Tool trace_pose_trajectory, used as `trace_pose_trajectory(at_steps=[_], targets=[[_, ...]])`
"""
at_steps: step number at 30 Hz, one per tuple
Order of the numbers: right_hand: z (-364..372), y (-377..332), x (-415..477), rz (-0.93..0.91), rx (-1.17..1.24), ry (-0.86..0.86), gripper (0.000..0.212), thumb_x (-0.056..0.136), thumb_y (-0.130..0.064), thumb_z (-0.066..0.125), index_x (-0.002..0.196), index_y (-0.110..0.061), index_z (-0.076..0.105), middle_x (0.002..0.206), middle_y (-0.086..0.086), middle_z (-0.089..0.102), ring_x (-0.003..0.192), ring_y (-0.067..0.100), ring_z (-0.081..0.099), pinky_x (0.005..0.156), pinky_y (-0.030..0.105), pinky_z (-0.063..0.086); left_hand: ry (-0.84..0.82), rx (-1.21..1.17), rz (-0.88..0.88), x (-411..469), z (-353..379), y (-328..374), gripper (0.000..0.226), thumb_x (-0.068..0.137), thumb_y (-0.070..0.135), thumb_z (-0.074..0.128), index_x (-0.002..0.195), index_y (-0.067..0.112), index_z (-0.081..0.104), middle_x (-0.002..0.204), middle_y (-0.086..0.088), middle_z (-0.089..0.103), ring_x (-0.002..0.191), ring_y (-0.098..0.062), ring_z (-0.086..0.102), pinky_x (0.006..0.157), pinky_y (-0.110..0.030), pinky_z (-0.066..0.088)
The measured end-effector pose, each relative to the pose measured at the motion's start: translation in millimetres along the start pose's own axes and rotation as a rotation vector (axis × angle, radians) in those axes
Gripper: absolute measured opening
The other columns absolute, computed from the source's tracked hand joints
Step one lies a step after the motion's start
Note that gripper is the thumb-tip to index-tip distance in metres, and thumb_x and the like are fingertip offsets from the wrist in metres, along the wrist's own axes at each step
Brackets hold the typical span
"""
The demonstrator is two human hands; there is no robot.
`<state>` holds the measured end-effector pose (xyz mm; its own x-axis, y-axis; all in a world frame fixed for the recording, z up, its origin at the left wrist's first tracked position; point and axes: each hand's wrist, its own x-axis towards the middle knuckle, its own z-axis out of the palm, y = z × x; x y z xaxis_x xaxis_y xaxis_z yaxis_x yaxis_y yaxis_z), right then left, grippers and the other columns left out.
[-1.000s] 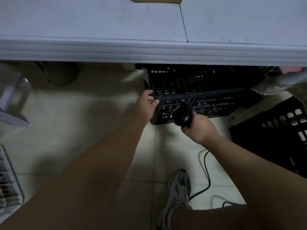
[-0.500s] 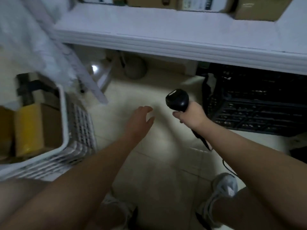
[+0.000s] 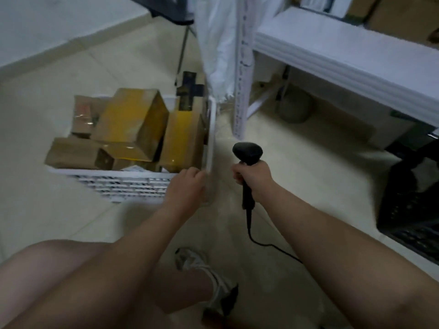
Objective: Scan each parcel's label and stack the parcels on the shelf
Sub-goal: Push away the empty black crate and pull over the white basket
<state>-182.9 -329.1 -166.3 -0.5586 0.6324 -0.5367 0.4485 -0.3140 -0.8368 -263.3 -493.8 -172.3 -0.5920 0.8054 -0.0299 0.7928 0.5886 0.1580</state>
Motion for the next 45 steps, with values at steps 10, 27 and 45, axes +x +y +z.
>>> trace_pose_trajectory(at_steps=[10, 27, 45], targets=[[93, 12, 79, -0.088, -0.302, 0.036, 0.027, 0.082, -0.015, 0.072, 0.072, -0.016, 0.048, 0.085, 0.01, 0.058, 0.082, 0.024, 0.057, 0.075, 0.037, 0.05, 0.011, 0.051, -0.309, -21, 27, -76, 0.045, 0.085, 0.015, 0.06, 0.128, 0.005, 0.052, 0.123, -0.02, 0.052, 0.107, -0.039, 0.049, 0.084, -0.047, 0.043], [68, 35, 43, -0.12, -0.341, 0.151, 0.045, 0.088, -0.017, 0.066, 0.129, -0.004, 0.051, 0.118, 0.014, 0.064, 0.096, 0.024, 0.06, 0.065, 0.024, 0.04, -0.21, 0.077, -0.424, -32, 29, -60, 0.058, 0.096, 0.013, 0.046, 0.148, 0.03, 0.026, 0.147, -0.012, 0.028, 0.134, -0.04, 0.025, 0.1, -0.046, 0.043], [-130, 98, -37, -0.012, -0.334, 0.473, 0.04, 0.086, -0.017, 0.068, 0.121, -0.003, 0.055, 0.112, 0.016, 0.066, 0.105, 0.035, 0.062, 0.076, 0.029, 0.04, -0.349, 0.247, 0.164, -36, 34, 115, 0.041, 0.098, 0.014, 0.04, 0.139, 0.014, 0.04, 0.138, -0.012, 0.037, 0.126, -0.032, 0.035, 0.085, -0.039, 0.046]])
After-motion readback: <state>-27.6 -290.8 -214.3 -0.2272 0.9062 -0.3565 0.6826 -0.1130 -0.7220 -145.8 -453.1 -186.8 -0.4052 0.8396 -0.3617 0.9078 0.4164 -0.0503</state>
